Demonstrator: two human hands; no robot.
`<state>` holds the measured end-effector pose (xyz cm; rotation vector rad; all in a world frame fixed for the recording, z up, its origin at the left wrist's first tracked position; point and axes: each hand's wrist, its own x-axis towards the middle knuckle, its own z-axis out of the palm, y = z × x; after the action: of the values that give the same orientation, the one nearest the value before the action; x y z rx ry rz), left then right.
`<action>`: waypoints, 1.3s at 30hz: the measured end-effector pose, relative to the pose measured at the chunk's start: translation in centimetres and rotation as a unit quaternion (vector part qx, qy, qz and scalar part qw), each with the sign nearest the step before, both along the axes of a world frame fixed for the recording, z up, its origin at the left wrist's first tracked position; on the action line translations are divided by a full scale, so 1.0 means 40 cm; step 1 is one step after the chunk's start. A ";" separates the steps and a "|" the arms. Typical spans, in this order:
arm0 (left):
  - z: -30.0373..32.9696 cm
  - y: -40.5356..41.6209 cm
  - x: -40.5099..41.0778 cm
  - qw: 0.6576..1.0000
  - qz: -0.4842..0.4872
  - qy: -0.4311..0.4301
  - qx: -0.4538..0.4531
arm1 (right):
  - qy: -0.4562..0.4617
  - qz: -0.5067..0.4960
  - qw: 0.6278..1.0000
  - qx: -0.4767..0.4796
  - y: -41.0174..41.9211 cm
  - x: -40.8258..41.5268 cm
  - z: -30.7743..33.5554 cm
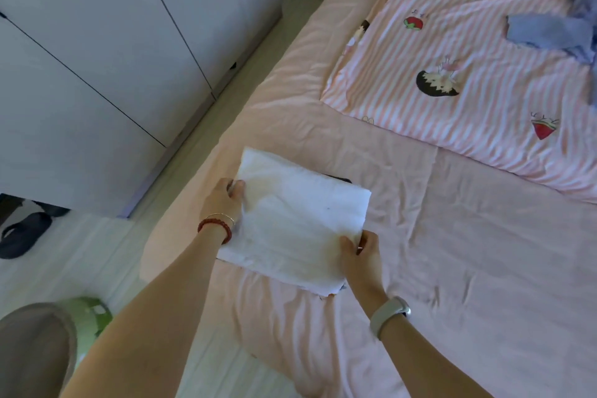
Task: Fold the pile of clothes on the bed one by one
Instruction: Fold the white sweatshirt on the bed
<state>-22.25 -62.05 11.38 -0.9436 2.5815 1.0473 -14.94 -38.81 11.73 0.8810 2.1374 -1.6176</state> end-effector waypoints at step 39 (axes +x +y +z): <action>0.027 0.113 -0.052 0.889 -0.361 -0.087 -0.268 | 0.116 0.359 0.885 0.274 0.002 -0.119 0.016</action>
<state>-24.31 -57.51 12.48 -0.0727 2.7234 0.0471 -19.70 -38.71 12.38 -0.0511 2.6837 -0.7787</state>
